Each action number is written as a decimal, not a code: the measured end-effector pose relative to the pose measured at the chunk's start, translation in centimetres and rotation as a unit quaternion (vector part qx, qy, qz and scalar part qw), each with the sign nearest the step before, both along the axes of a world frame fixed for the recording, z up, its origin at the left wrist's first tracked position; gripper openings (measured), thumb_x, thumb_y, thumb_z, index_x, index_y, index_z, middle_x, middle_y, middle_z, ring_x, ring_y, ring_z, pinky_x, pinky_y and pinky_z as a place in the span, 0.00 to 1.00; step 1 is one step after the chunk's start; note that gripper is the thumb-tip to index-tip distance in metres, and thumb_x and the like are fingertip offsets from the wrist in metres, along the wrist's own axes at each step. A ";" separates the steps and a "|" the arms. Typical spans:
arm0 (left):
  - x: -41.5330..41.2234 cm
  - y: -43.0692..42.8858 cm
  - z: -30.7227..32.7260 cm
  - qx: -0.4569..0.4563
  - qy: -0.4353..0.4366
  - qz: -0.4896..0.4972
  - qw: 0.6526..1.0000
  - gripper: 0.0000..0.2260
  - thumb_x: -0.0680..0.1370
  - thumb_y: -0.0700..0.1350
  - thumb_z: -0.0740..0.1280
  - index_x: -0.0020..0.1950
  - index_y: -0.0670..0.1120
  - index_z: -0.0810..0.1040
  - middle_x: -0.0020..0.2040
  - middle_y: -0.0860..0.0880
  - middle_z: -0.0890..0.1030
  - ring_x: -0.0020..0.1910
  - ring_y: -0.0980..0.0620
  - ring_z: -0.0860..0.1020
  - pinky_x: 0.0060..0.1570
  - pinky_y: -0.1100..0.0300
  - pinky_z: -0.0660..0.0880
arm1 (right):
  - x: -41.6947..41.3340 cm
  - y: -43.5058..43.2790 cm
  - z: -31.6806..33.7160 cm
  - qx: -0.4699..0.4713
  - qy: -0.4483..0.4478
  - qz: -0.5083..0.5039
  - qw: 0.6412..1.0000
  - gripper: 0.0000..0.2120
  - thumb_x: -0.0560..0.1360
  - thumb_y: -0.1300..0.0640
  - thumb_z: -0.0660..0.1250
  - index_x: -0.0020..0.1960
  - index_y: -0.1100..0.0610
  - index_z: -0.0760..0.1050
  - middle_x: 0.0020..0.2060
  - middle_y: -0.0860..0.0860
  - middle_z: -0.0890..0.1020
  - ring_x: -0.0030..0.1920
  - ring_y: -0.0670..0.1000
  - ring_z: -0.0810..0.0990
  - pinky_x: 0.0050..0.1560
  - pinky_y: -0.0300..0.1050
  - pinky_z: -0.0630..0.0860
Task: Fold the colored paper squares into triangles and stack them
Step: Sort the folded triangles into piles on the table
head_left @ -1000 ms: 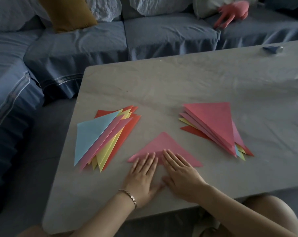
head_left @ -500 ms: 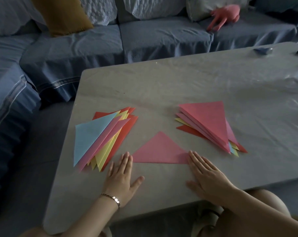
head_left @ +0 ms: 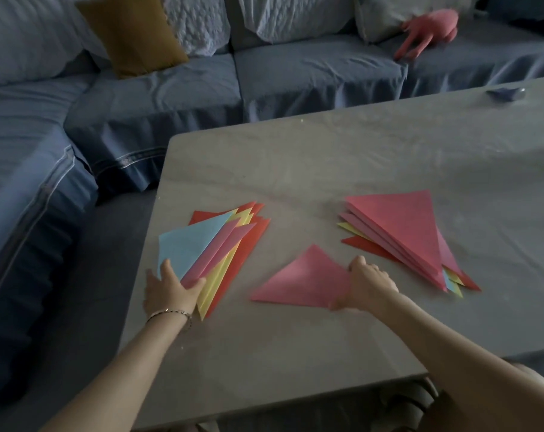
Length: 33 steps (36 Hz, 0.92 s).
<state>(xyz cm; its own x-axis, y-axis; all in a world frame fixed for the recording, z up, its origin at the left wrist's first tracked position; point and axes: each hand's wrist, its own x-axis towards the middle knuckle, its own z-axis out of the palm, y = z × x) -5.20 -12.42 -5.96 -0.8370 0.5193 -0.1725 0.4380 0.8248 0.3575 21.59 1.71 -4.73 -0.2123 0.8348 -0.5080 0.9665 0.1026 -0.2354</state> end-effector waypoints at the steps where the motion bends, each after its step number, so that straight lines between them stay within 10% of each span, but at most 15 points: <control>1: -0.4 0.0 -0.3 -0.002 -0.003 0.002 1.000 0.35 0.72 0.56 0.68 0.72 0.45 0.58 0.69 0.38 0.64 0.67 0.37 0.65 0.62 0.44 0.66 | 0.1 0.0 0.0 -0.005 0.010 0.011 1.000 0.38 0.60 0.43 0.77 0.62 0.56 0.65 0.58 0.54 0.74 0.58 0.55 0.74 0.50 0.45 0.72; 9: -1.0 -0.1 -1.1 0.016 0.056 -0.008 0.998 0.20 0.74 0.47 0.67 0.65 0.45 0.71 0.58 0.39 0.75 0.58 0.36 0.72 0.54 0.45 0.72 | 2.6 0.3 -1.6 0.073 0.288 -0.037 0.954 0.09 0.73 0.59 0.66 0.37 0.51 0.67 0.38 0.51 0.74 0.36 0.51 0.73 0.35 0.42 0.67; 13: -0.4 -0.1 -1.0 0.059 0.085 -0.007 0.995 0.15 0.76 0.46 0.65 0.61 0.44 0.76 0.55 0.39 0.78 0.54 0.37 0.75 0.48 0.48 0.73 | 4.4 2.8 -0.2 0.171 0.400 -0.183 0.882 0.16 0.72 0.63 0.67 0.59 0.57 0.71 0.44 0.55 0.79 0.39 0.53 0.75 0.38 0.43 0.68; 19: -0.1 -0.3 -1.0 0.113 0.170 -0.039 0.978 0.11 0.78 0.44 0.62 0.53 0.39 0.80 0.45 0.37 0.81 0.44 0.36 0.78 0.42 0.48 0.72 | 7.3 6.5 0.6 0.221 0.271 -0.232 0.908 0.29 0.73 0.60 0.66 0.70 0.53 0.58 0.57 0.62 0.75 0.53 0.63 0.75 0.51 0.52 0.70; 24: 2.2 0.3 -0.6 0.204 0.228 -0.158 0.939 0.13 0.76 0.43 0.61 0.52 0.37 0.81 0.51 0.35 0.80 0.44 0.36 0.81 0.42 0.48 0.77 | 7.5 6.7 -0.9 0.256 0.056 -0.106 0.959 0.23 0.71 0.62 0.66 0.66 0.56 0.69 0.67 0.61 0.60 0.66 0.62 0.58 0.66 0.56 0.57; 33: 6.7 2.4 -1.7 0.119 0.252 -0.488 0.827 0.17 0.70 0.42 0.66 0.59 0.51 0.71 0.58 0.44 0.80 0.53 0.46 0.81 0.45 0.54 0.78 | 2.4 0.1 -0.5 0.387 0.332 0.099 0.855 0.21 0.72 0.59 0.55 0.63 0.58 0.70 0.64 0.57 0.71 0.65 0.56 0.66 0.65 0.51 0.61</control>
<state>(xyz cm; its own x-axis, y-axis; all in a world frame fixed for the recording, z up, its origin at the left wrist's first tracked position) 1.48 -9.98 -7.67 0.0658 0.9589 0.2761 0.9967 -0.0763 0.0276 23.98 1.86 -5.21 -0.4147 0.7808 0.4672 0.5923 0.6214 -0.5128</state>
